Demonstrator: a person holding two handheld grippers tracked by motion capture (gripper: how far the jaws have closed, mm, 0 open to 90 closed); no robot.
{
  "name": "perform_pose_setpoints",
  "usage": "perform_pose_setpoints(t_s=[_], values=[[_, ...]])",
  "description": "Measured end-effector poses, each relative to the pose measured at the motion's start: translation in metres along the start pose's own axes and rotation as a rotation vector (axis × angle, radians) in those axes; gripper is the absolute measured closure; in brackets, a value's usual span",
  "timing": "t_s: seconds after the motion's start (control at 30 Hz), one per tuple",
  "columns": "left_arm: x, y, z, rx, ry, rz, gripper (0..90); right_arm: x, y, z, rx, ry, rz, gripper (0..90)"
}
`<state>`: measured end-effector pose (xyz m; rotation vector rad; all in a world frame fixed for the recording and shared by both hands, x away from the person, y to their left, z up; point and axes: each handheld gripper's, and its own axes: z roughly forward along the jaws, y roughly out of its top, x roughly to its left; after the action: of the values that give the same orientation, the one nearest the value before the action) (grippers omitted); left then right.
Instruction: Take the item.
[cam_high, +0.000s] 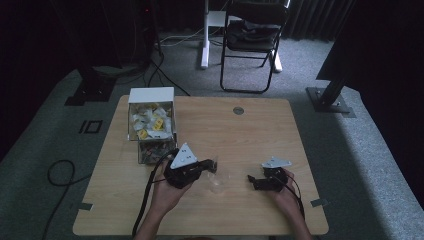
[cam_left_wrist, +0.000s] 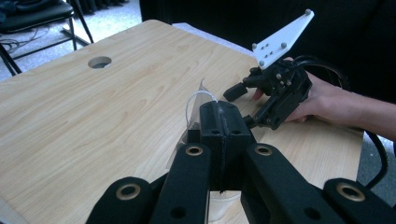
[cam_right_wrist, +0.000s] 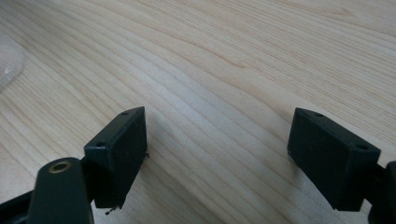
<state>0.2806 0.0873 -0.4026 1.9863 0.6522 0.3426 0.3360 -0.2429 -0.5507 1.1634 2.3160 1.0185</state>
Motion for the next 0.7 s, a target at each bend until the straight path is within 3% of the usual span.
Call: perform_pose_setpoints(t_s=[0.7], values=[[-0.007,-0.006,0.026,0.026,-0.04,-0.006,90.0,0.0,0.0,0.0,0.0,0.0,0.0,19.7]])
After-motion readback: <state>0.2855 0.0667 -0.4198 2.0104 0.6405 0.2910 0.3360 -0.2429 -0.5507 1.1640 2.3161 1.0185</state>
